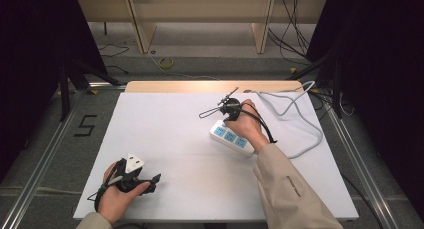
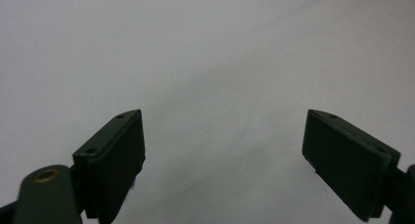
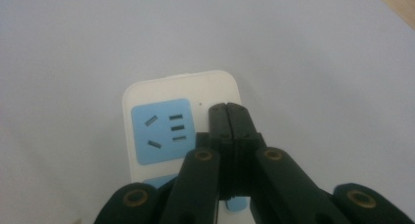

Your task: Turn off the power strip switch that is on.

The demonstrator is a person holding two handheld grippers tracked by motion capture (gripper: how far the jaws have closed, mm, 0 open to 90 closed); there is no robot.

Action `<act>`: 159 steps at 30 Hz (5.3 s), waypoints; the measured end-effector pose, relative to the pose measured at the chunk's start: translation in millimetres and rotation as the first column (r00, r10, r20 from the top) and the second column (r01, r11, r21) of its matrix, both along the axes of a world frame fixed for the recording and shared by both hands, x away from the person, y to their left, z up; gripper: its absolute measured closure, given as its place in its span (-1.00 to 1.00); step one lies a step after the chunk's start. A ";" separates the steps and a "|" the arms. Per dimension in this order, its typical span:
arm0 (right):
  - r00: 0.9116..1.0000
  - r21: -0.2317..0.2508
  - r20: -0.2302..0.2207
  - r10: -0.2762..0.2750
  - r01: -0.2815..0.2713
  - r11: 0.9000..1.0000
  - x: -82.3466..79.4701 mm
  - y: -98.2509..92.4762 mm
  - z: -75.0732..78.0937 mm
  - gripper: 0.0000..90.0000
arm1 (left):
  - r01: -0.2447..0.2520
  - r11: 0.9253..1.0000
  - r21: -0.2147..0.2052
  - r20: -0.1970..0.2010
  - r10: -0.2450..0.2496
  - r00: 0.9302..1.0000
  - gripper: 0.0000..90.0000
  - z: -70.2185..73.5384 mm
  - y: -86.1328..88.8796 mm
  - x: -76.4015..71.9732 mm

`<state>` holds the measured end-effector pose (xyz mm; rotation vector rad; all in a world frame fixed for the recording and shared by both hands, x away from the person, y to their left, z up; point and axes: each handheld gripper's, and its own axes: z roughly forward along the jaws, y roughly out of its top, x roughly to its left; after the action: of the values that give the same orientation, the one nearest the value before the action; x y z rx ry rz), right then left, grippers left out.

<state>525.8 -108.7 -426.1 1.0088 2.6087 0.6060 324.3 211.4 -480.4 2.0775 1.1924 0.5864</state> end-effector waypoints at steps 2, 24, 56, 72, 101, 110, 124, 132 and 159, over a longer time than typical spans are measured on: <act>1.000 0.004 0.007 0.002 -0.002 1.000 1.2 0.7 1.3 1.00 | 0.000 1.000 0.000 0.002 0.000 1.000 -0.65 0.0 0.1 0.2; 1.000 0.009 0.002 -0.007 0.007 1.000 7.0 6.5 1.0 1.00 | 0.000 1.000 0.001 0.001 0.000 1.000 -0.65 0.6 1.0 0.0; 1.000 -0.016 -0.023 -0.017 0.016 1.000 12.8 11.2 -8.4 1.00 | 0.001 1.000 -0.002 0.003 -0.001 1.000 -0.65 0.7 0.8 0.1; 0.999 -0.009 -0.034 -0.023 0.023 1.000 13.9 10.6 -9.2 1.00 | -0.002 1.000 -0.005 0.005 0.002 1.000 -0.65 0.6 0.7 0.2; 0.999 -0.029 -0.028 -0.044 0.043 0.999 12.7 14.0 -12.6 1.00 | 0.000 1.000 0.000 0.006 0.000 1.000 -0.65 0.8 -0.3 -0.1; 0.999 -0.033 -0.025 -0.044 0.043 0.999 11.7 14.2 -12.5 1.00 | 0.002 1.000 0.000 0.001 -0.002 1.000 -0.65 0.0 0.1 0.3; 0.998 -0.010 -0.024 -0.062 0.062 0.998 10.2 12.4 -13.1 1.00 | 0.002 1.000 -0.001 -0.002 -0.002 1.000 -0.65 -0.9 -0.7 0.2; 0.998 0.026 -0.024 -0.052 0.053 0.998 6.4 8.6 -11.6 1.00 | 0.003 1.000 0.003 -0.006 -0.003 1.000 -0.65 -1.4 0.0 0.6; 0.999 0.158 -0.019 -0.026 0.029 0.987 -63.9 -61.4 4.2 0.54 | -0.001 1.000 0.007 -0.011 0.001 1.000 -0.65 -2.3 -0.7 -0.1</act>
<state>461.9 -170.1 -422.0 1.0993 2.5900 0.8117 324.2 210.7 -482.7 2.0885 1.2000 0.5808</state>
